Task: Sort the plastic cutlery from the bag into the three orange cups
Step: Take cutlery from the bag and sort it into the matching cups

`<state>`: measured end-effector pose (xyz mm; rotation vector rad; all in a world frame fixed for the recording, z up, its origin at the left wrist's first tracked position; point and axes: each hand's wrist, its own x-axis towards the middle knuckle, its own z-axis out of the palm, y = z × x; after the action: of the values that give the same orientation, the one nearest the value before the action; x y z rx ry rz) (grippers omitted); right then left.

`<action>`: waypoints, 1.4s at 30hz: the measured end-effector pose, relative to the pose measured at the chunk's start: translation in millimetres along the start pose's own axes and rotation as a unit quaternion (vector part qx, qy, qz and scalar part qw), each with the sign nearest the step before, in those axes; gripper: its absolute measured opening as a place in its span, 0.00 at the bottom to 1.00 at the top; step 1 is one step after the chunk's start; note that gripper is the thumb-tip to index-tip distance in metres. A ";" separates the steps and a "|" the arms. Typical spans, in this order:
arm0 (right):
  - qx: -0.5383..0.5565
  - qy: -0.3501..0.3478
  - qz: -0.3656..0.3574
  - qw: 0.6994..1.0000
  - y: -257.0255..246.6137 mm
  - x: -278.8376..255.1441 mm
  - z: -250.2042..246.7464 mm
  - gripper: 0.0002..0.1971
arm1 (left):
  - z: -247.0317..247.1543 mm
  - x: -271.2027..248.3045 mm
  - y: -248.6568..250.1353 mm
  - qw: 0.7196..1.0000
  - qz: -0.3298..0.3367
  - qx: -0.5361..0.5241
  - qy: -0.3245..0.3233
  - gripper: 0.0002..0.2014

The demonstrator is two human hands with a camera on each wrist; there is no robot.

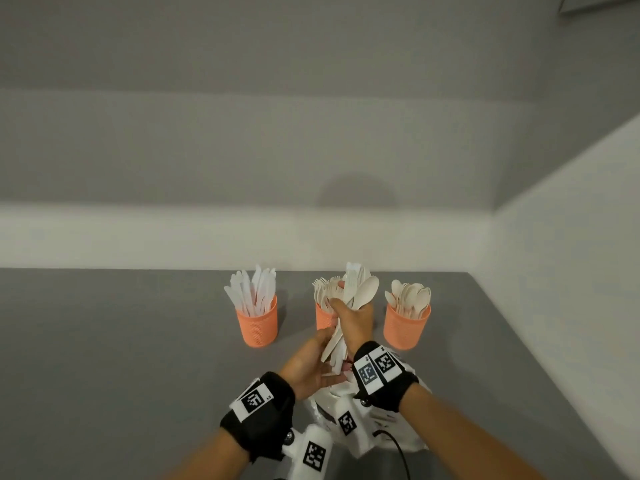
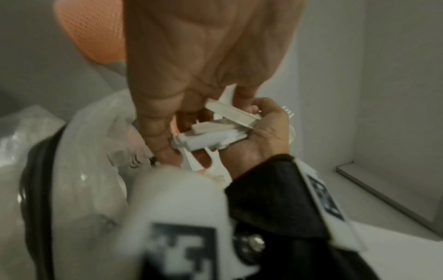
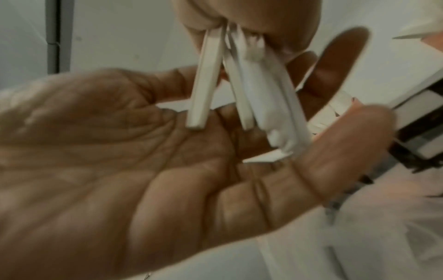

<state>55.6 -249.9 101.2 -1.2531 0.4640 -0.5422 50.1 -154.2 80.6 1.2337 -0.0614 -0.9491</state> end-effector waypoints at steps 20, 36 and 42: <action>-0.083 -0.150 0.085 0.982 13.2 13.0 -6.0 0.02 | -26.0 1.6 31.6 0.915 0.085 0.391 0.048 0.14; -0.072 -0.298 0.194 0.932 5.9 -1.2 -4.1 0.03 | -35.1 15.5 61.8 0.919 0.279 0.135 0.243 0.10; -0.011 -0.272 0.206 0.940 6.2 0.4 -6.5 0.08 | -33.6 16.3 61.9 0.924 0.278 0.095 0.246 0.10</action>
<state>52.8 -253.7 93.6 -1.2216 0.2483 0.1710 113.6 -137.9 111.3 1.4958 -0.1012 -0.1276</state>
